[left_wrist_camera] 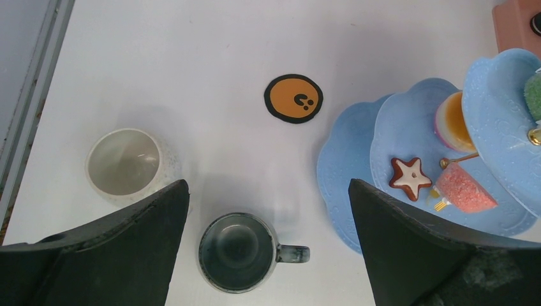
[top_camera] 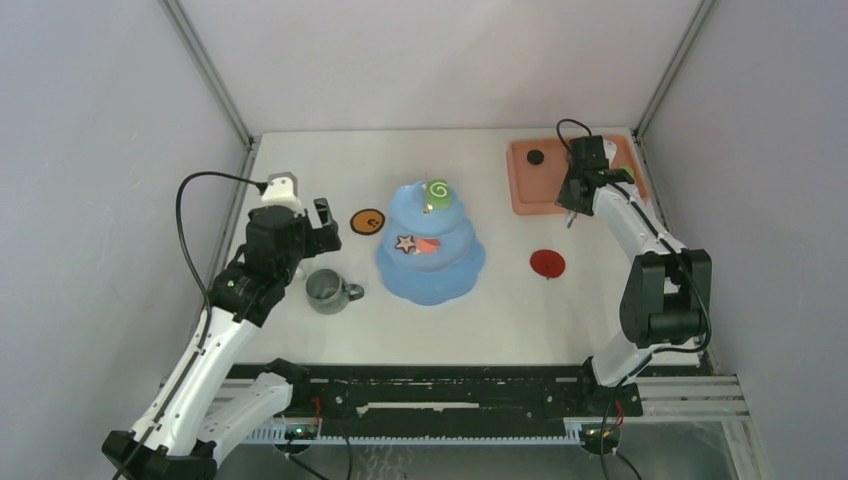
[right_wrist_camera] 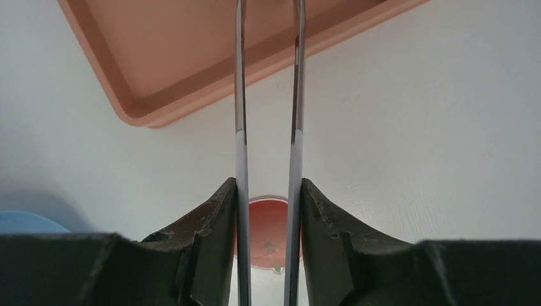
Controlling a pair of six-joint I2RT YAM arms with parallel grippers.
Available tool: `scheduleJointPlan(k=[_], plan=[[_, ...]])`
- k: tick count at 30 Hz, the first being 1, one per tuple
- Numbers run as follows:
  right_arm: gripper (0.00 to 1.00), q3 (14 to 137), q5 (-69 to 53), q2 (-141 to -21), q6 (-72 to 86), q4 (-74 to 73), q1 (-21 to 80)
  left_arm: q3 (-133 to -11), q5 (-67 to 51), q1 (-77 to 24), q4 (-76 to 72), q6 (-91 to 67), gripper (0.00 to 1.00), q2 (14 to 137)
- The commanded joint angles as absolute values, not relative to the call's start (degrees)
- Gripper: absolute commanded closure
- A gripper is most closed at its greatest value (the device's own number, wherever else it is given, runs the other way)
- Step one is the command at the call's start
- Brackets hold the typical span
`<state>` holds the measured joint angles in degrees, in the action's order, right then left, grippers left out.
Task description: Serve the afternoon tea
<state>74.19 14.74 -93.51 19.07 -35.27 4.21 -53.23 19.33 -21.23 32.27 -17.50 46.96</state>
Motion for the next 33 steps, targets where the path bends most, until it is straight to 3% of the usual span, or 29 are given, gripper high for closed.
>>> scheduleJointPlan(k=[1,14,16,18,19,33], plan=[[0.55,76.64,17.32,-93.70,20.48,-32.78,3.81,-52.30,20.00,-20.88,30.43,-17.15,0.00,47.43],[0.53,80.82,16.65,-98.87,20.92,-31.46,2.36,-52.80,19.34,-20.82,29.45,-17.47,0.00,48.53],[0.65,80.82,16.48,-98.88,21.51,-31.34,2.00,-52.72,19.09,-20.83,29.45,-17.49,0.00,48.65],[0.97,80.78,16.44,-98.62,21.88,-31.49,2.01,-52.65,18.99,-20.83,29.53,-17.49,0.00,48.76],[1.00,80.59,16.37,-98.35,21.88,-31.58,2.06,-52.71,18.98,-20.75,29.59,-17.49,0.00,48.75],[1.00,77.43,15.61,-90.64,21.55,-33.57,0.97,-52.74,18.04,-20.77,29.19,-17.49,0.00,48.79]])
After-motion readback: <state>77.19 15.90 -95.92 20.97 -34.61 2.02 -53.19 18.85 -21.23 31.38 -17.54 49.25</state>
